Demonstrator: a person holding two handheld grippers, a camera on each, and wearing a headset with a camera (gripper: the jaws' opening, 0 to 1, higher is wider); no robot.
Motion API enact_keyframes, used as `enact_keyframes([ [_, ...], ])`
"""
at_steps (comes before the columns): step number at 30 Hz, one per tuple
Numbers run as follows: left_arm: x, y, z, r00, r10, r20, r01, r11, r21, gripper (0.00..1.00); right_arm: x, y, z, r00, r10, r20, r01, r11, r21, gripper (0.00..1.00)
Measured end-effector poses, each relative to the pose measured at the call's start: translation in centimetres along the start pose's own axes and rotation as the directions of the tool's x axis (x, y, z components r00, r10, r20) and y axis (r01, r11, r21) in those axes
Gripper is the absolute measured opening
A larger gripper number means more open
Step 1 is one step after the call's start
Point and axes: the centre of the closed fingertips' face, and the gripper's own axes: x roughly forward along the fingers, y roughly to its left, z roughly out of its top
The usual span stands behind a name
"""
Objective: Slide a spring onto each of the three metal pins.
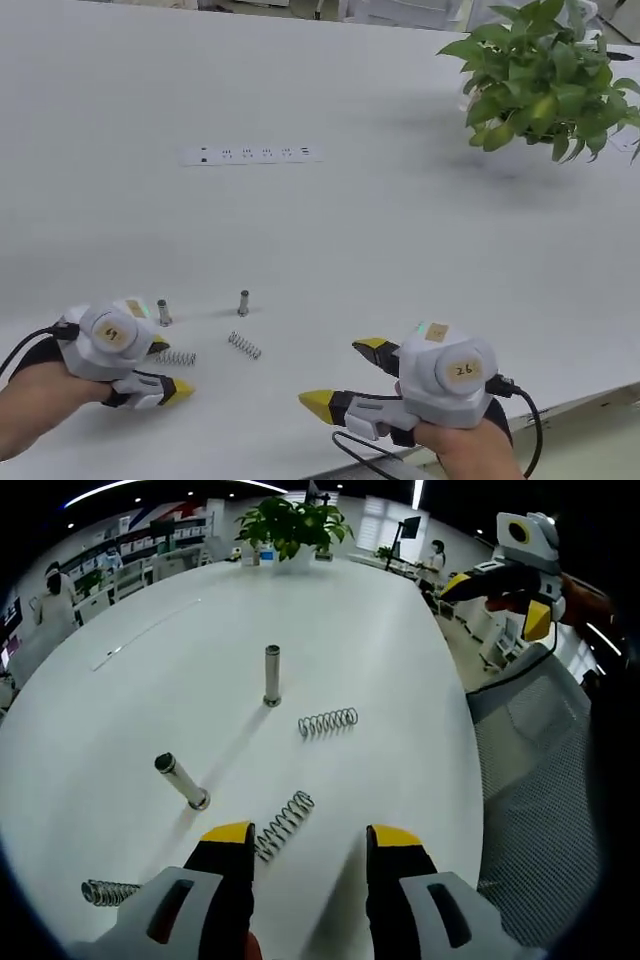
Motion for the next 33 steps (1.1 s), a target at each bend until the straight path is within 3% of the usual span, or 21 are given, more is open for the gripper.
enact_keyframes([
  [4, -0.2, -0.3, -0.6, 0.9997, 0.016, -0.018, -0.016, 1.000, 0.017, 0.31, 0.2, 0.2, 0.1, 1.0000, 0.006, 0.000, -0.006, 1.000, -0.003, 0.60],
  [7, -0.1, 0.3, -1.2, 0.9990, 0.028, -0.033, -0.027, 0.999, 0.032, 0.25, 0.2, 0.3, 0.1, 0.9999, 0.010, -0.003, -0.010, 1.000, -0.015, 0.60],
  [8, 0.0, 0.7, -1.0, 0.9983, 0.054, -0.020, -0.053, 0.996, 0.066, 0.23, 0.2, 0.3, 0.1, 0.9999, 0.009, -0.005, -0.009, 1.000, -0.020, 0.60],
  [10, -0.1, 0.8, -1.2, 0.9957, 0.082, -0.044, -0.077, 0.992, 0.098, 0.19, 0.0, -0.2, -0.1, 0.9998, -0.004, -0.020, 0.003, 0.999, -0.044, 0.60],
  [17, 0.2, 1.3, -1.0, 0.9927, 0.118, -0.023, -0.117, 0.992, 0.037, 0.03, -0.7, -1.2, 0.3, 0.9998, -0.015, -0.015, 0.014, 0.998, -0.061, 0.60],
  [20, 0.1, 0.7, -1.4, 0.9940, 0.099, -0.046, -0.099, 0.995, 0.005, 0.02, -0.8, -1.7, 0.4, 0.9997, -0.017, -0.019, 0.015, 0.997, -0.079, 0.60],
  [22, -0.2, 0.3, -1.0, 0.9953, 0.095, -0.018, -0.095, 0.995, -0.019, 0.02, -1.0, -2.4, 0.1, 0.9985, -0.030, -0.045, 0.025, 0.992, -0.123, 0.61],
  [24, -0.6, 0.0, -1.2, 0.9951, 0.097, -0.019, -0.097, 0.995, -0.014, 0.02, -1.4, -3.1, 0.2, 0.9980, -0.038, -0.051, 0.031, 0.989, -0.143, 0.61],
  [28, -1.4, -0.3, -1.0, 0.9936, 0.113, -0.004, -0.113, 0.994, -0.006, 0.02, -2.3, -4.7, 0.5, 0.9979, -0.048, -0.044, 0.041, 0.988, -0.148, 0.61],
  [33, -3.1, -0.5, -0.1, 0.9888, 0.141, 0.049, -0.140, 0.990, -0.028, 0.02, -3.0, -5.6, 1.3, 0.9988, -0.040, -0.028, 0.035, 0.988, -0.153, 0.61],
])
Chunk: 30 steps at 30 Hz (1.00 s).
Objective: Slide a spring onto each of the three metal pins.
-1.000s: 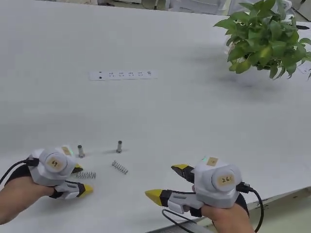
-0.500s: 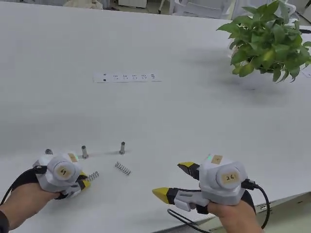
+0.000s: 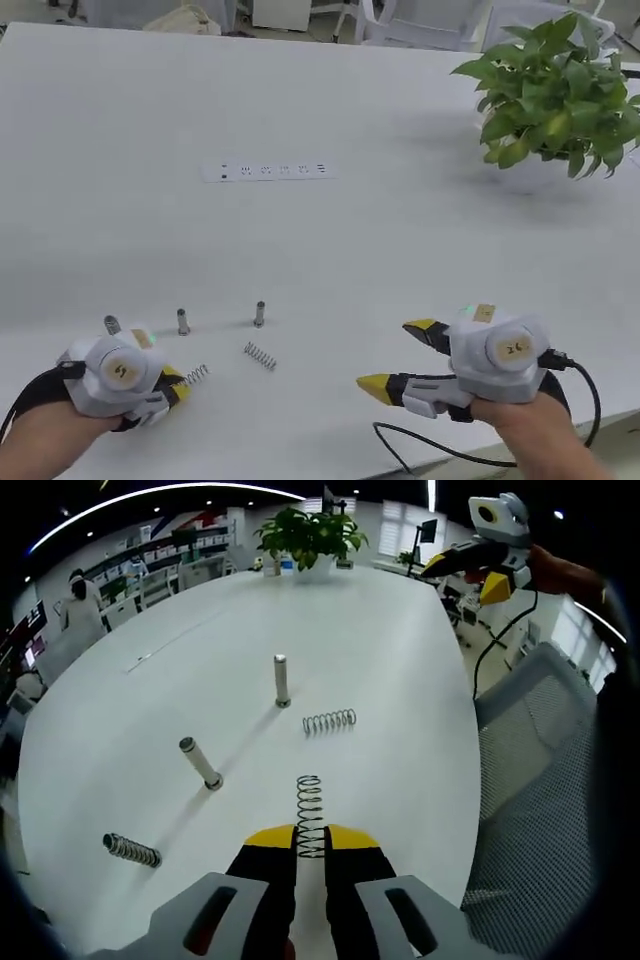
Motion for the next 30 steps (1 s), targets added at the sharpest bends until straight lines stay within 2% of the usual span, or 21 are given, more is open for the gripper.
enact_keyframes([
  [6, -1.4, -0.3, 0.5, 0.9995, 0.017, 0.027, -0.017, 1.000, 0.000, 0.02, 0.6, 0.1, 1.0, 0.9998, 0.020, 0.008, -0.020, 1.000, -0.023, 0.60],
  [8, -2.1, -0.3, 0.9, 0.9989, 0.029, 0.036, -0.029, 1.000, 0.004, 0.02, 1.0, 0.6, 1.5, 0.9991, 0.038, 0.018, -0.038, 0.999, -0.026, 0.60],
  [14, -3.4, -0.3, 1.9, 0.9966, 0.048, 0.067, -0.048, 0.999, 0.008, 0.02, 2.1, 1.9, 2.2, 0.9955, 0.094, 0.008, -0.093, 0.994, -0.064, 0.60],
  [30, -5.1, -0.9, 2.8, 0.9911, 0.085, 0.103, -0.086, 0.996, 0.010, 0.02, 3.1, 3.4, 3.2, 0.9873, 0.158, 0.017, -0.156, 0.984, -0.088, 0.59],
])
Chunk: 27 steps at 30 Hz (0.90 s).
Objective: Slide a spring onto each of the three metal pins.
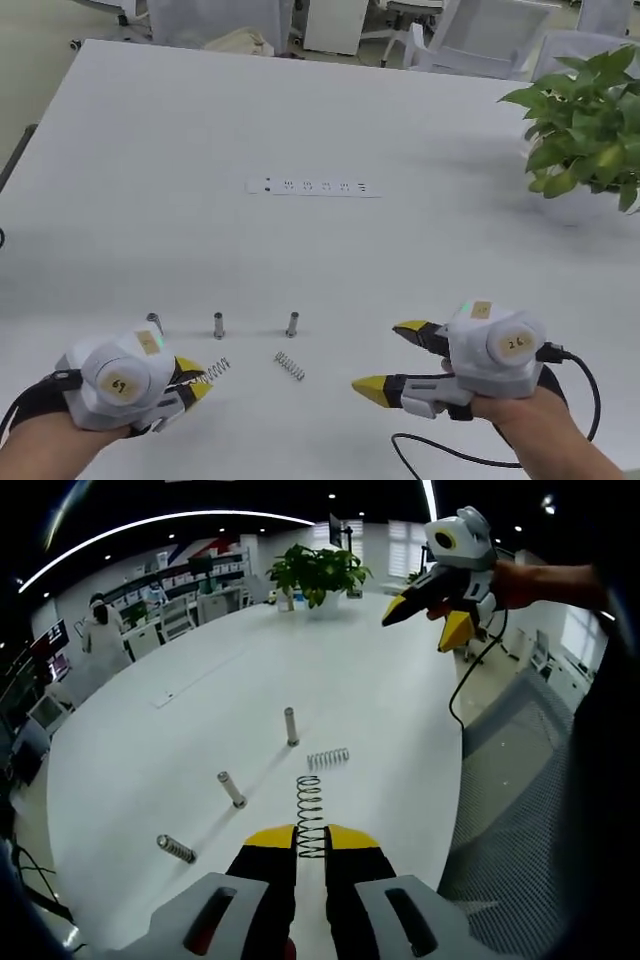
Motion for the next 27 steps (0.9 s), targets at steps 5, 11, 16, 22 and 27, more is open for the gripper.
enact_keyframes([
  [5, -0.4, -0.2, 0.4, 0.9999, 0.009, 0.011, -0.009, 1.000, 0.001, 0.02, 0.5, 0.5, 0.2, 0.9998, 0.021, 0.002, -0.021, 1.000, -0.004, 0.59],
  [11, -1.4, -0.8, 1.7, 0.9993, 0.011, 0.036, -0.012, 1.000, 0.025, 0.02, 1.4, 1.7, 0.8, 0.9983, 0.057, 0.007, -0.057, 0.998, -0.011, 0.58],
  [16, -1.9, -1.3, 2.6, 0.9986, 0.008, 0.052, -0.011, 0.999, 0.050, 0.02, 2.1, 2.8, 1.2, 0.9953, 0.097, 0.007, -0.097, 0.995, -0.028, 0.57],
  [22, -2.3, -2.0, 4.0, 0.9974, -0.003, 0.072, -0.003, 0.997, 0.082, 0.02, 2.9, 4.1, 1.9, 0.9896, 0.144, 0.009, -0.143, 0.989, -0.046, 0.55],
  [27, -2.4, -2.7, 5.0, 0.9963, -0.018, 0.084, 0.008, 0.994, 0.108, 0.02, 3.2, 4.9, 2.3, 0.9830, 0.182, 0.026, -0.181, 0.983, -0.030, 0.54],
])
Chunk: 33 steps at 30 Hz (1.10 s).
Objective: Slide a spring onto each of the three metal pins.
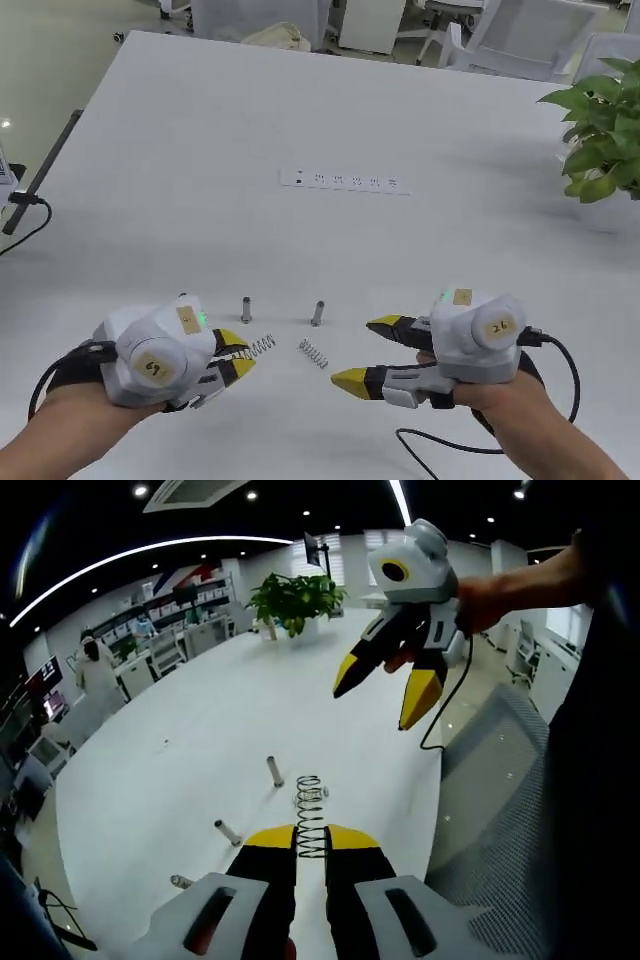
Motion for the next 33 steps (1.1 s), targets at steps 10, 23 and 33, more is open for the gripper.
enact_keyframes([
  [10, 0.4, -2.1, 1.8, 0.9983, -0.053, 0.023, 0.052, 0.997, 0.051, 0.02, 0.5, 1.3, 0.5, 0.9984, 0.055, 0.012, -0.055, 0.998, -0.007, 0.48],
  [23, 0.8, -5.0, 3.2, 0.9914, -0.128, 0.029, 0.123, 0.984, 0.129, 0.02, 1.0, 4.8, 1.3, 0.9788, 0.195, 0.063, -0.194, 0.981, -0.014, 0.28],
  [33, 0.8, -6.1, 3.7, 0.9858, -0.165, 0.032, 0.157, 0.973, 0.167, 0.03, 0.9, 6.0, 0.9, 0.9671, 0.249, 0.054, -0.249, 0.969, -0.011, 0.14],
])
